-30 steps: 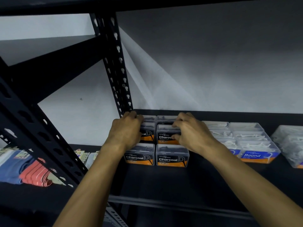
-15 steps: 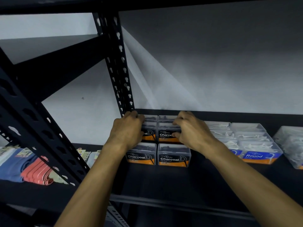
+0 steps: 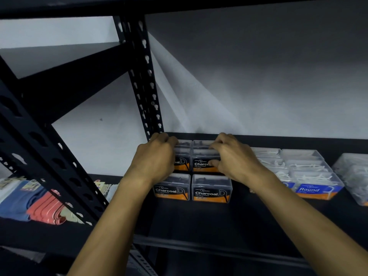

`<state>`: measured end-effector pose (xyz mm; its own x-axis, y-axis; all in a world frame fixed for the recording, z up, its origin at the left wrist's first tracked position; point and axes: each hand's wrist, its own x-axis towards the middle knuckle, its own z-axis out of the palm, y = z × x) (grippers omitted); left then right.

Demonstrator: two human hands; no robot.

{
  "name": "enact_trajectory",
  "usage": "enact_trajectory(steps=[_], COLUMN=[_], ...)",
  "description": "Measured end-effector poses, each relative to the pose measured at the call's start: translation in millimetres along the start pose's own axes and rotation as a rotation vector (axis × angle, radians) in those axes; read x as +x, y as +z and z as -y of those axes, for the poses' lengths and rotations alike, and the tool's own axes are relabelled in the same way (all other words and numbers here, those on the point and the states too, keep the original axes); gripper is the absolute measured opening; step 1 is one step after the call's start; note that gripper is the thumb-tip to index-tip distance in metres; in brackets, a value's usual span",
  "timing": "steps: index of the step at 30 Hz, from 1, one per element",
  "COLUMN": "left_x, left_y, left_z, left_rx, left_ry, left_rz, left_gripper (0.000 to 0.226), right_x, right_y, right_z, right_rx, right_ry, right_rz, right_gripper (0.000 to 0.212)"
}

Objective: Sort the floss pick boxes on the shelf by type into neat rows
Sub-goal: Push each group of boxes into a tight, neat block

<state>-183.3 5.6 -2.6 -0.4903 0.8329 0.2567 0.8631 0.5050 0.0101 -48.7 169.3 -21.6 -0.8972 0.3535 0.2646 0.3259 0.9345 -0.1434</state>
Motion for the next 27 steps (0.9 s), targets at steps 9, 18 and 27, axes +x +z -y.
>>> enact_trajectory(steps=[9,18,27], left_x=[-63.7,-71.3,-58.8], left_y=[-4.2,23.0,41.5], left_z=[-2.1,3.0,0.4], left_rx=[-0.134,-0.024,-0.102], left_ry=[0.042,0.094,-0.008], left_rz=[0.070,-0.042,-0.142], left_gripper=[0.063,0.060,0.052], right_x=[-73.5,-96.8,-88.1], right_y=[12.3,37.1,48.2], right_z=[20.1,31.9,35.7], right_rx=[0.097,-0.047,-0.041], right_ry=[-0.040,-0.026,0.053], right_rz=[-0.392,-0.307,-0.370], right_gripper=[0.033,0.053,0.049])
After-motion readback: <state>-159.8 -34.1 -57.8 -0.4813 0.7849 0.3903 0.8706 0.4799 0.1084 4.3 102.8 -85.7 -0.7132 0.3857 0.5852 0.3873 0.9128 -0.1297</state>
